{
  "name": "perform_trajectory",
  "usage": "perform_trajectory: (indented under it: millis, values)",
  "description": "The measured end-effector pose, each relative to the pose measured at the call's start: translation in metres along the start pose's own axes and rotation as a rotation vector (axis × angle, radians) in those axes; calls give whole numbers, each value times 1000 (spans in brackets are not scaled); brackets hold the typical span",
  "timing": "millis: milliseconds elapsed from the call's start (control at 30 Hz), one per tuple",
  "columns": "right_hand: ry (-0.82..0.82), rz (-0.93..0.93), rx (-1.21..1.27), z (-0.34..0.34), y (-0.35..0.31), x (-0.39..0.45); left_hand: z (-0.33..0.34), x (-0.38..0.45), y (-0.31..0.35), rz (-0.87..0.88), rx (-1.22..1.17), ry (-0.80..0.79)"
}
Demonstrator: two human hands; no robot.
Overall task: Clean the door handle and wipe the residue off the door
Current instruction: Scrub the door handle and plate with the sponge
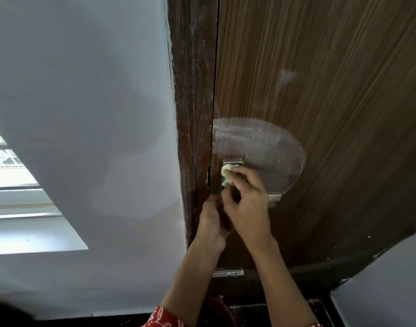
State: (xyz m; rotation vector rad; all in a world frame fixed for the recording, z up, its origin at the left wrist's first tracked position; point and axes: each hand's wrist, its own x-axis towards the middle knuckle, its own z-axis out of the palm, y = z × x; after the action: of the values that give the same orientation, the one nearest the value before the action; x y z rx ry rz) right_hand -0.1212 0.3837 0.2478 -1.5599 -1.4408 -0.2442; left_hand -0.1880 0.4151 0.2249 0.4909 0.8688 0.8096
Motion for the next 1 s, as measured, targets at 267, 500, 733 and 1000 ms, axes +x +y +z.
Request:
perform_trajectory:
  millis: [267,500,733,1000]
  values:
    - [70,40,-19,3,0,0,-4,-1,3,22,-2,96]
    - [83,46,5,7,2,-2,-1,-4,3,23,4,115]
    - [180,65,32,14,2,-3,-1,-6,4,29,-13,88]
    - [229,76,32,9,12,0,-2,-6,7,17,25,79]
